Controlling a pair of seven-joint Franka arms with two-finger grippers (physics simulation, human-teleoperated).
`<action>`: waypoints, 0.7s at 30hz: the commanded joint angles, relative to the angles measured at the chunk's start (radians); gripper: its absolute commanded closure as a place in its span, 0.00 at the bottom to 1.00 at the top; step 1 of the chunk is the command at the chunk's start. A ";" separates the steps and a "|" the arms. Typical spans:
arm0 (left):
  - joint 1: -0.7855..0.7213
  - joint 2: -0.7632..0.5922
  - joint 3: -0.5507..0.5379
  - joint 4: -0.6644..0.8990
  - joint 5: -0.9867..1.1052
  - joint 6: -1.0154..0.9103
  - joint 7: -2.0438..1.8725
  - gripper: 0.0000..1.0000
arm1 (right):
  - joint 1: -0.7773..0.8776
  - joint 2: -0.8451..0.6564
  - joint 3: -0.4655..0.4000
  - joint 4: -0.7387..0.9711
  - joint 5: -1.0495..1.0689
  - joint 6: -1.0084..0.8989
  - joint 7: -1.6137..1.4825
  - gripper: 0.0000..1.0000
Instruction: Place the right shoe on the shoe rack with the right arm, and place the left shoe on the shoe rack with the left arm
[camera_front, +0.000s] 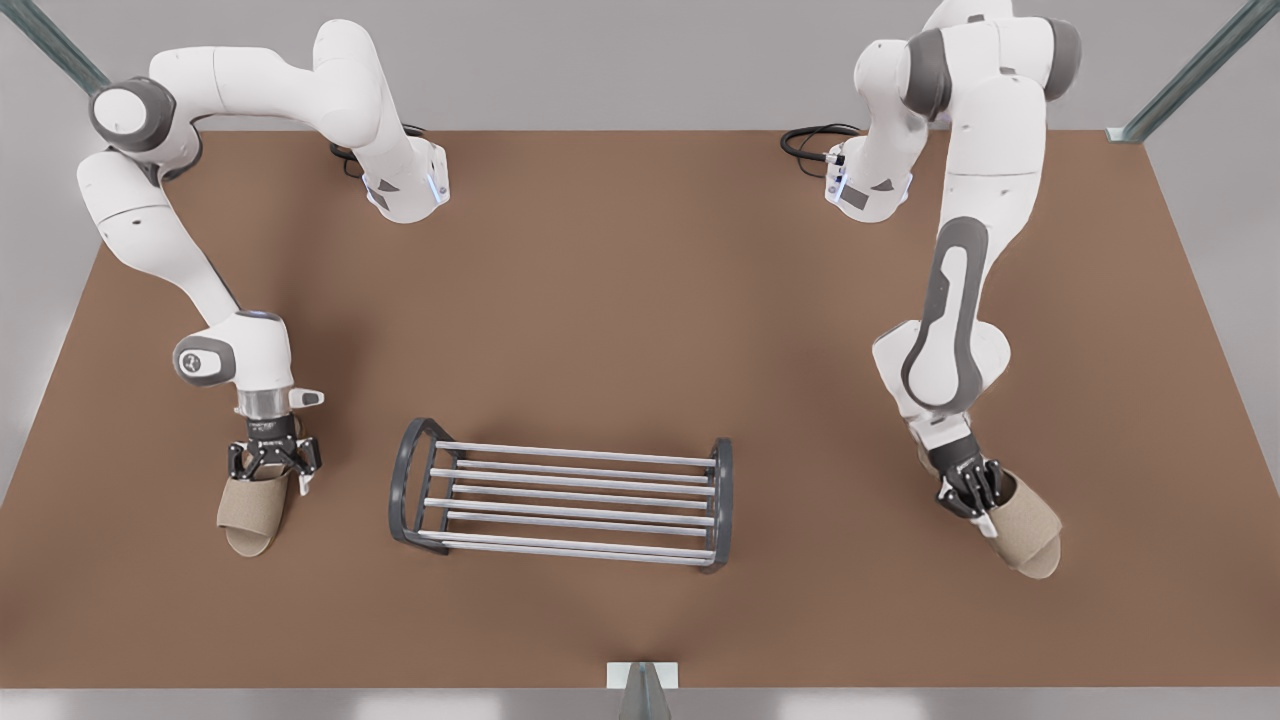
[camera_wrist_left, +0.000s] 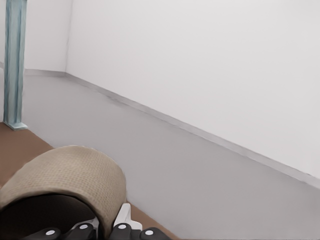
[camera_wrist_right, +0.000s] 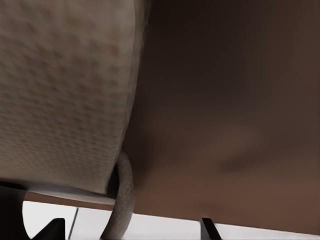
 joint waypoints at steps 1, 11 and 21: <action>-0.069 -0.093 0.000 0.001 0.008 0.285 -0.401 0.79 | 0.002 -0.001 -0.001 0.009 0.001 0.022 0.083 0.06; -0.589 -0.206 -0.006 0.208 -0.097 0.434 -0.399 0.79 | 0.010 -0.001 0.006 0.016 0.004 0.031 0.108 0.48; -0.548 0.123 0.000 0.390 -0.096 0.401 -0.384 0.79 | -0.004 -0.016 0.067 0.009 0.010 0.066 0.105 0.79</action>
